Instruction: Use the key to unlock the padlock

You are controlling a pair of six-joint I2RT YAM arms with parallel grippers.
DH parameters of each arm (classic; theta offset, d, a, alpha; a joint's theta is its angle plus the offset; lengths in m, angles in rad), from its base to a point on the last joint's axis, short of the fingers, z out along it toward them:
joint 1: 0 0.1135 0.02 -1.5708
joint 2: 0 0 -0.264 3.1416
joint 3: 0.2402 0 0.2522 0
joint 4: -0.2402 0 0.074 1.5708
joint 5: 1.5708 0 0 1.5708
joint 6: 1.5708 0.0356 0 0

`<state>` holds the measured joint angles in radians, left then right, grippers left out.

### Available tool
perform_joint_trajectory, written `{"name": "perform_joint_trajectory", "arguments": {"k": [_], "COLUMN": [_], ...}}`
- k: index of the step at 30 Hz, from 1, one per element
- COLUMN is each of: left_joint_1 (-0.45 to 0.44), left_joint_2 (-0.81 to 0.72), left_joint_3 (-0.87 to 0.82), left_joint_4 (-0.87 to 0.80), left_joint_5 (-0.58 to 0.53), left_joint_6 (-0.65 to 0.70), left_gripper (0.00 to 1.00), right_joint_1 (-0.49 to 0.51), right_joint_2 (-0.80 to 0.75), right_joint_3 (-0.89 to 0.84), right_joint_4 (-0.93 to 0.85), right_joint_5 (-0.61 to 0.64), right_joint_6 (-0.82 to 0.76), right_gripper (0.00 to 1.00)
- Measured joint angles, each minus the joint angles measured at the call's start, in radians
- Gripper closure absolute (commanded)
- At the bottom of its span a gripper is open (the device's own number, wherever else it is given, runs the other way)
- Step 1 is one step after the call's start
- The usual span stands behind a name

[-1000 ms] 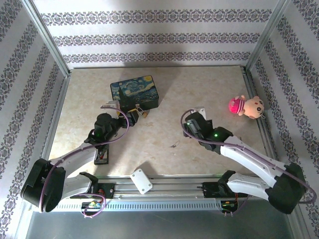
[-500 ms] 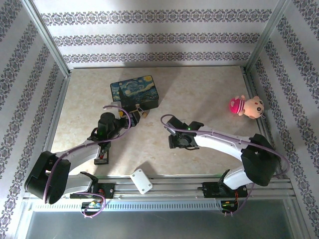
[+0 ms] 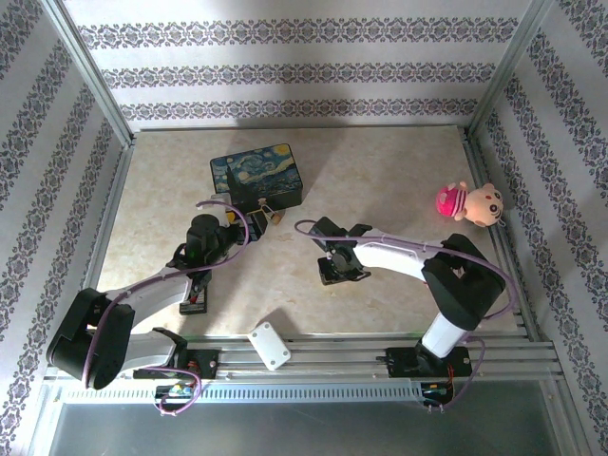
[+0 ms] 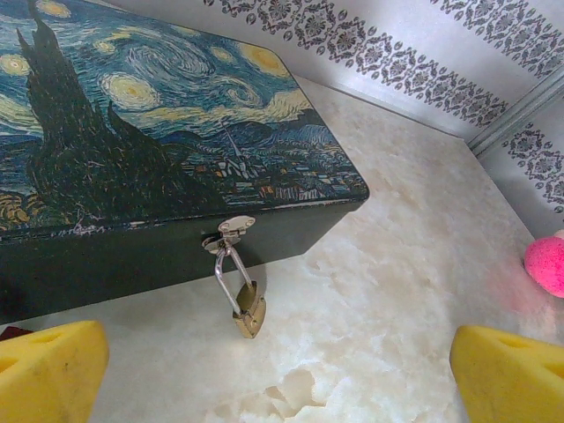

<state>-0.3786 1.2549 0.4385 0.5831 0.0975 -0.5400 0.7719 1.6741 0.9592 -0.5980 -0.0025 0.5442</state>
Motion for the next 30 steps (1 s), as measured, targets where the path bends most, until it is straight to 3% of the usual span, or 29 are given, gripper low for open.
{"name": "perform_joint_trajectory", "arguments": {"k": [9,22,30], "left_joint_1": [0.000,0.000,0.000], "left_joint_2": [0.000,0.000,0.000], "left_joint_3": [0.000,0.015,0.035], "left_joint_4": [0.000,-0.005,-0.033], "left_joint_5": [0.000,-0.003,0.000], "left_joint_6": [-0.012,-0.015,-0.014], "left_gripper": [0.01,0.01,0.01], "right_joint_1": [0.000,0.000,-0.004], "right_joint_2": [0.030,0.024,-0.012], "right_joint_3": [0.011,0.014,0.014], "right_joint_4": [0.020,0.022,0.010], "right_joint_5": [-0.034,-0.040,-0.039], "right_joint_6": [-0.025,-0.023,-0.020], "right_gripper": [0.72,0.99,1.00]}}
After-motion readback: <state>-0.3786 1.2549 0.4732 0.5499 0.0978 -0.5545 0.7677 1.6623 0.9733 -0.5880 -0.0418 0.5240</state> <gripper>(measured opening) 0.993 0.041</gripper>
